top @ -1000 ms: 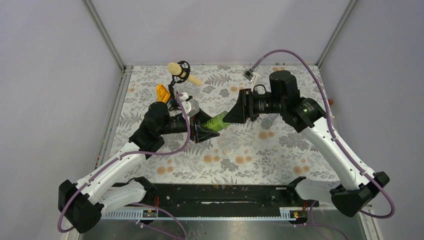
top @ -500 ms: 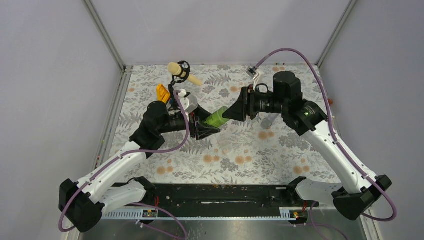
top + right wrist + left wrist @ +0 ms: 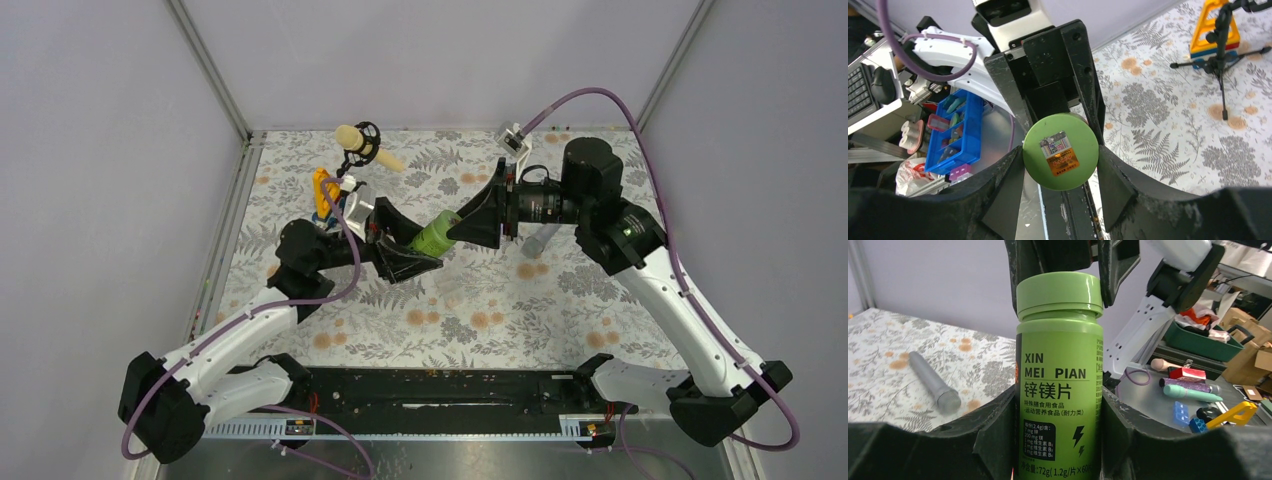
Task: Sort the pills into containers
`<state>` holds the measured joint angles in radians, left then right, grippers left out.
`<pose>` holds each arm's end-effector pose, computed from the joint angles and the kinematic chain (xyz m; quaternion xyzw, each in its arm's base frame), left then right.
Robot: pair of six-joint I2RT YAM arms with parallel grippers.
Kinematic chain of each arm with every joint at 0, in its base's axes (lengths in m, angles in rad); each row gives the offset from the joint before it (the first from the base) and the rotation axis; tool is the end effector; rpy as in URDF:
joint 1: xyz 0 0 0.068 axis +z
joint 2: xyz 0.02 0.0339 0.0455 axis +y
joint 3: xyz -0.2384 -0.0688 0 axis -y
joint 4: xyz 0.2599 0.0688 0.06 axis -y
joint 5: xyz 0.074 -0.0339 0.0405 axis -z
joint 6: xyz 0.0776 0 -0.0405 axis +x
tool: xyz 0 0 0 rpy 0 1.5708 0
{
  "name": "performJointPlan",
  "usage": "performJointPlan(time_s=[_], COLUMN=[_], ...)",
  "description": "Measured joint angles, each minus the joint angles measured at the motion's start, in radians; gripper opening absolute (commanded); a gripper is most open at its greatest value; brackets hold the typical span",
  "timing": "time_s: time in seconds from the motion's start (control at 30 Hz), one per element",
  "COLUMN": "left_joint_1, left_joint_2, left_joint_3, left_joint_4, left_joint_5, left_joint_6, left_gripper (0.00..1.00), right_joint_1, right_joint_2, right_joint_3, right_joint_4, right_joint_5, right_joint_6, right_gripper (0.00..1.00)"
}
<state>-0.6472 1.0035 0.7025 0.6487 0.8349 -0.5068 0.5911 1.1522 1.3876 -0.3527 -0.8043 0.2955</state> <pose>0.1859 -0.2126 0.3378 0.3679 0.5003 -0.6034 0.5003 0.2086 0.2073 0.4353 -0.3585 0.6419 0.5265 0.4269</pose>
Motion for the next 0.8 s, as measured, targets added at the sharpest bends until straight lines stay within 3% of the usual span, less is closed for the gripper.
performJointPlan(time_s=[0.8], left_joint_1=[-0.001], left_joint_2=[0.058], left_joint_3=[0.010], left_joint_4=[0.188], left_joint_5=[0.026], left_joint_6=[-0.123], left_gripper=[0.00], right_joint_1=[0.010], right_joint_2=[-0.031], right_joint_3=[0.021], right_joint_4=[0.028], right_joint_5=[0.024], right_joint_6=[-0.048], right_gripper=[0.22])
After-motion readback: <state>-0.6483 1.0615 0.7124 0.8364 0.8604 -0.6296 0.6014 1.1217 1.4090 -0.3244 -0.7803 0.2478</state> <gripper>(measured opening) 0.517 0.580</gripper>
